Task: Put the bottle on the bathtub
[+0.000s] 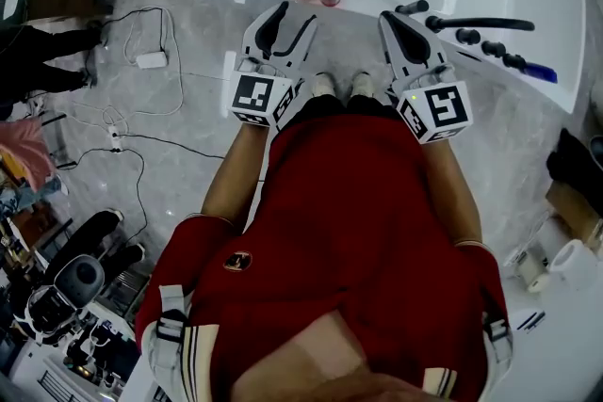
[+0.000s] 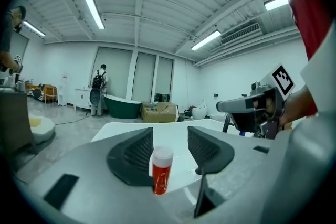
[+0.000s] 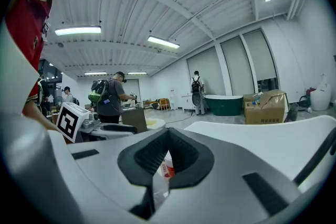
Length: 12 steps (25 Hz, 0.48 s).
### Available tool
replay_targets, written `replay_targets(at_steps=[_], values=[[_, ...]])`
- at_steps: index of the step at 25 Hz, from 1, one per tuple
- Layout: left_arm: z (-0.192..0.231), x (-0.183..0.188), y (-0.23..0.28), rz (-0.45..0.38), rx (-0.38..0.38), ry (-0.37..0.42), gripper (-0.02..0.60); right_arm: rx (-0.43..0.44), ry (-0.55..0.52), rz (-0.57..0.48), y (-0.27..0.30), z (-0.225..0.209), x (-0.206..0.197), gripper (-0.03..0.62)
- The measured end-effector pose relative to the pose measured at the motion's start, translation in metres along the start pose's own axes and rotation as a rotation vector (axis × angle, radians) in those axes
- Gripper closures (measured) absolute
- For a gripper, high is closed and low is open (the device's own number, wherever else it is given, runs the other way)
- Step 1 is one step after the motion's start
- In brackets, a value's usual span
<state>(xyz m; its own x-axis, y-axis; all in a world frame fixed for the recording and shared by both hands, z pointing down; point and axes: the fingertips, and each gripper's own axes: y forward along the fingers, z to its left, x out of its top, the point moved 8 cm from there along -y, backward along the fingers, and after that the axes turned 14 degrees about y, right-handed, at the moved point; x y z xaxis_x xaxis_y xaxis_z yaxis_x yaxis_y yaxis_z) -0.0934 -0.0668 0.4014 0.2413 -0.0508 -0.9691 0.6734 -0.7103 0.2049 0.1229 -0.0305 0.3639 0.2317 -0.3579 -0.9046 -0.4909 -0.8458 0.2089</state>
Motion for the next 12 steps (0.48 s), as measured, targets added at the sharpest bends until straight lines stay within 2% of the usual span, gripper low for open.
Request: replay_targets(at_steps=[12], values=[[-0.021,0.053,-0.011,-0.059,-0.003,0.054,0.542,0.085,0.010,-0.047,0.002,0.013,0.014,0.595]])
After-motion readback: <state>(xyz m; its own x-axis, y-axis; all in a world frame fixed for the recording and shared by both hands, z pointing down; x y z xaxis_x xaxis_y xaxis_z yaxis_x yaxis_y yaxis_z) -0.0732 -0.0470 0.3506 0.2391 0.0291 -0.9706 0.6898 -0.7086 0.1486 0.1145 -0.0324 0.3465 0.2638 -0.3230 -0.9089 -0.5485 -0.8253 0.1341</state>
